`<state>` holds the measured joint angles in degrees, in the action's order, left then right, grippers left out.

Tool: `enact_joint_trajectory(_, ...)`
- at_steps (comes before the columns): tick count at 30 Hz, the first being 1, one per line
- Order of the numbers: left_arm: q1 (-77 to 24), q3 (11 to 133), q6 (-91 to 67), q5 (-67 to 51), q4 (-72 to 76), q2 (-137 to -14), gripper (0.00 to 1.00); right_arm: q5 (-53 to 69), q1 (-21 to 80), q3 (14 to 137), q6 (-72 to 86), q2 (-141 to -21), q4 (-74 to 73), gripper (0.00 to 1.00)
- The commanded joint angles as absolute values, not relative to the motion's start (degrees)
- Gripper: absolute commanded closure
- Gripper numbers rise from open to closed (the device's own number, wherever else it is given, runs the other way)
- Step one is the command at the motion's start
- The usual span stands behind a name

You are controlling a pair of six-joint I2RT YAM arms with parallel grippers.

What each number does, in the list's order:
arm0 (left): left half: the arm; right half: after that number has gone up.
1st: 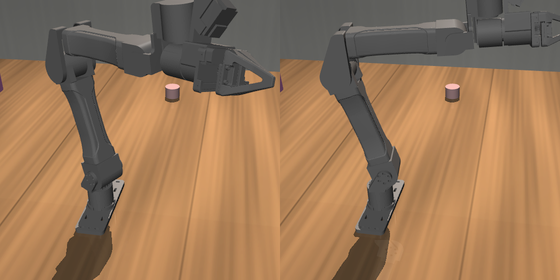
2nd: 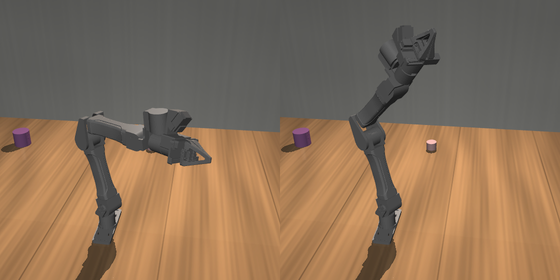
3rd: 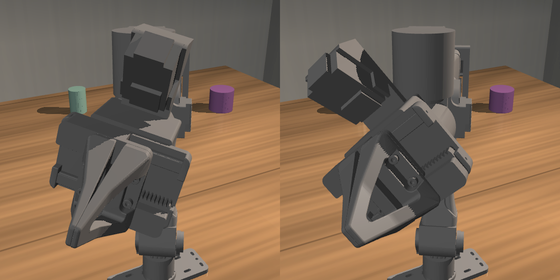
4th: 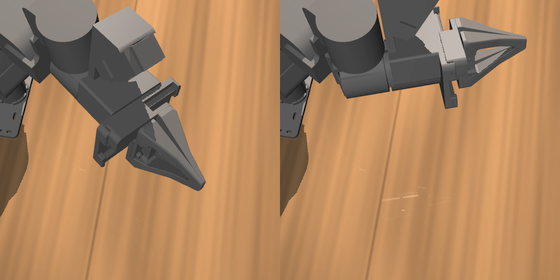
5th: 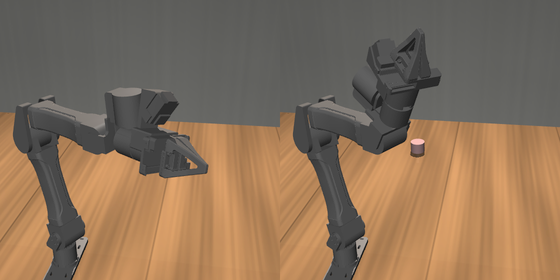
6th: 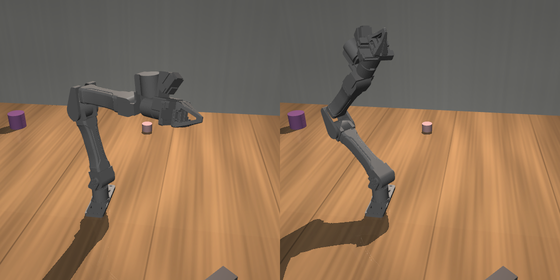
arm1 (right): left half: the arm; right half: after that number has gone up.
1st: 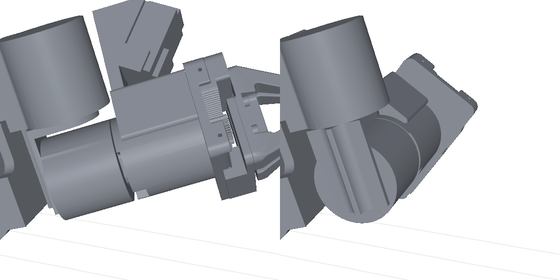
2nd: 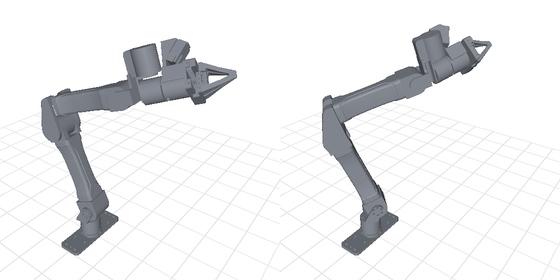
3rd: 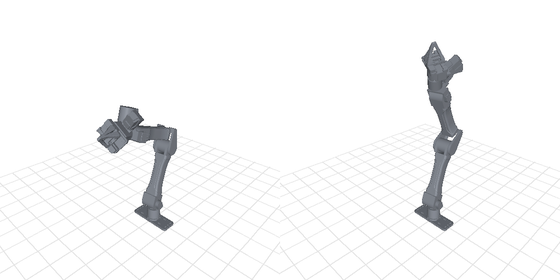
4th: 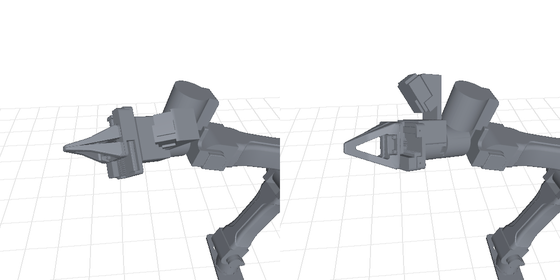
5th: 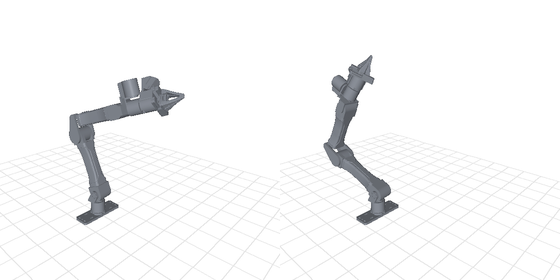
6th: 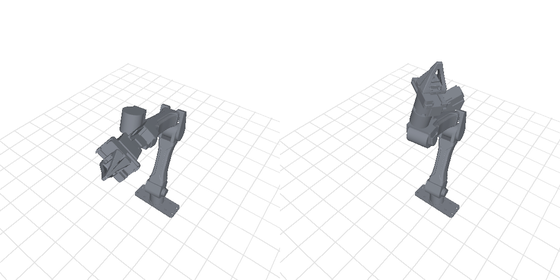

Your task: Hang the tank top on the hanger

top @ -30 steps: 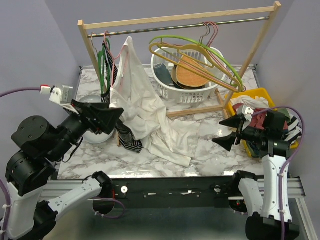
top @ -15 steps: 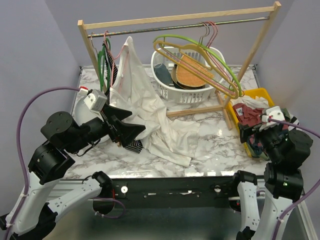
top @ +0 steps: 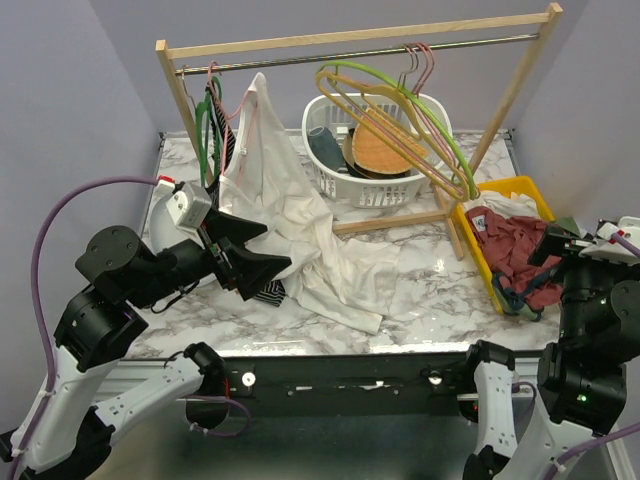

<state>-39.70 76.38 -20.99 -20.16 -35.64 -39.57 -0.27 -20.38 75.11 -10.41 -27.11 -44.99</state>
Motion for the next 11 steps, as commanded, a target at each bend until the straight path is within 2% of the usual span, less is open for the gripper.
enact_joint_trajectory(1, -39.38, 77.87, -19.43, -21.36, -36.82, -38.23, 0.01, -3.78, -21.27, 75.67, -9.66, -28.65, -44.91, 0.0)
enact_joint_trajectory(11, -39.46, 78.93, -18.63, -21.27, -37.27, -39.2, 0.01, -2.02, -21.44, 76.03, -12.74, -28.57, -45.0, 0.0)
